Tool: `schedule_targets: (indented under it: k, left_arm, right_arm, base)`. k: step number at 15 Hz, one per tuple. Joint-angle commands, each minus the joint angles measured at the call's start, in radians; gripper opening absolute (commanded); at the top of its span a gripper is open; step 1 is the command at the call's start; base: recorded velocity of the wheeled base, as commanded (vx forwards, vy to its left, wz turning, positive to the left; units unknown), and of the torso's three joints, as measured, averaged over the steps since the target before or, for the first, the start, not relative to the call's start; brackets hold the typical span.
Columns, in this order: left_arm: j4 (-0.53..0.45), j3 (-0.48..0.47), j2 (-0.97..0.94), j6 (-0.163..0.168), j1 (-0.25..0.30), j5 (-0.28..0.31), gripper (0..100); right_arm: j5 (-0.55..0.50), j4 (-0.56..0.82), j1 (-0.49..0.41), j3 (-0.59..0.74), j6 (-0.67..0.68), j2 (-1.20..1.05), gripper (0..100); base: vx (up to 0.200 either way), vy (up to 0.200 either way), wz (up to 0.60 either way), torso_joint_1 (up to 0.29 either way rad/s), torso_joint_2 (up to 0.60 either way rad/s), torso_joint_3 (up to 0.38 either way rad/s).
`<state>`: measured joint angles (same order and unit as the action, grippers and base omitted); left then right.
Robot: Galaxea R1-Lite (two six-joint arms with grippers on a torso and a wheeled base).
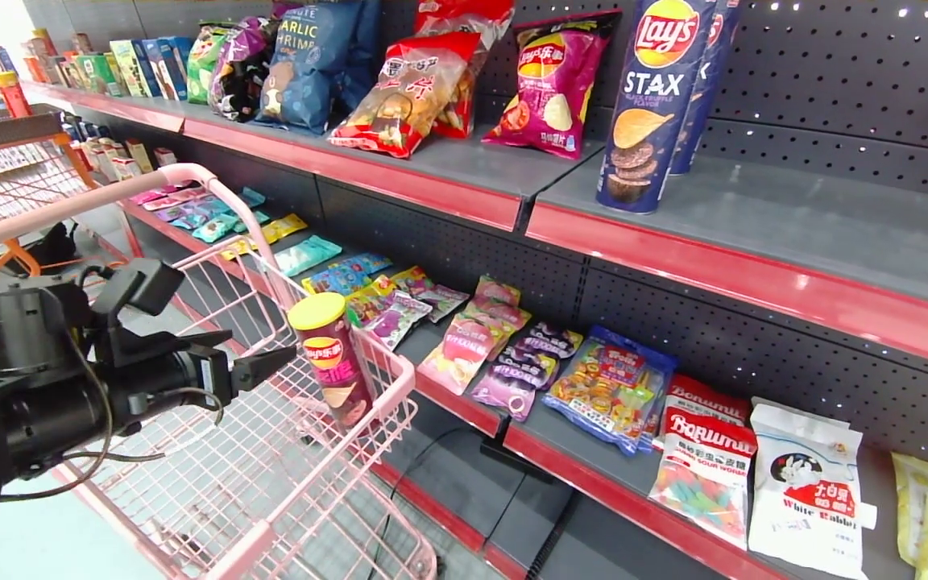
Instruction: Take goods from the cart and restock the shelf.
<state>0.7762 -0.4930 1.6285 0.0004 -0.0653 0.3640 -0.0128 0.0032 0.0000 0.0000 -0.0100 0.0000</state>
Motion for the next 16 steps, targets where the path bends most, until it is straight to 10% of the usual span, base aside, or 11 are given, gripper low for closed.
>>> schedule_targets:
  k: [1, 14, 15, 16]
  left_arm:
    - [0.000, -0.032, 0.114, 0.003, -0.021, 0.010, 100]
    - [0.127, -0.185, 0.381, 0.004, -0.102, 0.010, 100]
    - [0.127, -0.194, 0.386, 0.004, -0.108, 0.006, 0]
    - [0.127, -0.194, 0.386, 0.004, -0.106, 0.007, 0]
  right_arm:
    - [0.000, 0.000, 0.000, 0.000, 0.001, 0.000, 100]
    - [0.000, 0.000, 0.000, 0.000, -0.002, 0.000, 100]
    - [0.000, 0.000, 0.000, 0.000, -0.004, 0.000, 100]
    - [0.000, 0.000, 0.000, 0.000, -0.002, 0.002, 100]
  base:
    - [0.000, 0.000, 0.00, 0.000, 0.00, 0.000]
    - [0.000, 0.000, 0.00, 0.000, 0.00, 0.000]
    - [0.000, 0.000, 0.00, 0.000, 0.00, 0.000]
    - [0.000, 0.000, 0.00, 0.000, 0.00, 0.000]
